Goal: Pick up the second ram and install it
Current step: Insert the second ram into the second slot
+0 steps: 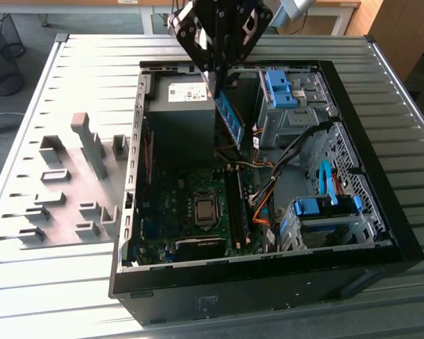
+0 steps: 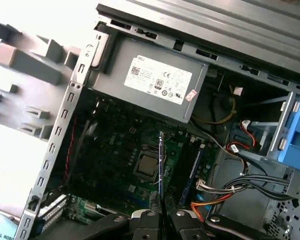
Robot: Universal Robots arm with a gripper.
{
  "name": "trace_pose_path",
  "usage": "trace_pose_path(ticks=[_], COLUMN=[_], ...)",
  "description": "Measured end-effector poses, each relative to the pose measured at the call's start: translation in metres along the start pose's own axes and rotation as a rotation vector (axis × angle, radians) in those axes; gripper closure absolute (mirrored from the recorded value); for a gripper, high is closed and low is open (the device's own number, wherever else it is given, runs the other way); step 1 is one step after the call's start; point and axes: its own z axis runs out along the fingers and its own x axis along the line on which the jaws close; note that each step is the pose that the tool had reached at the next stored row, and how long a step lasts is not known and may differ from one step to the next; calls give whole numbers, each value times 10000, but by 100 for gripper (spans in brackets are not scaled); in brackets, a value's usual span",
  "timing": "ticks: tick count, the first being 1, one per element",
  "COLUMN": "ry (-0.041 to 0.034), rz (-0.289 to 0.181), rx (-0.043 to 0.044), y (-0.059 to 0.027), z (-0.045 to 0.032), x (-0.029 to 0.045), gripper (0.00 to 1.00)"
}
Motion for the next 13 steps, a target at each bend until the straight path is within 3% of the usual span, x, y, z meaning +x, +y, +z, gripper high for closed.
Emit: trace_pose_path(ticks=[4,9,13], ry=[-12,-38,-50], rz=[718,2157,2859], rx=[-23,-71,-94], y=[0,0,-1], z=[9,28,37], x=[0,-1,-1], gripper=[86,86,86])
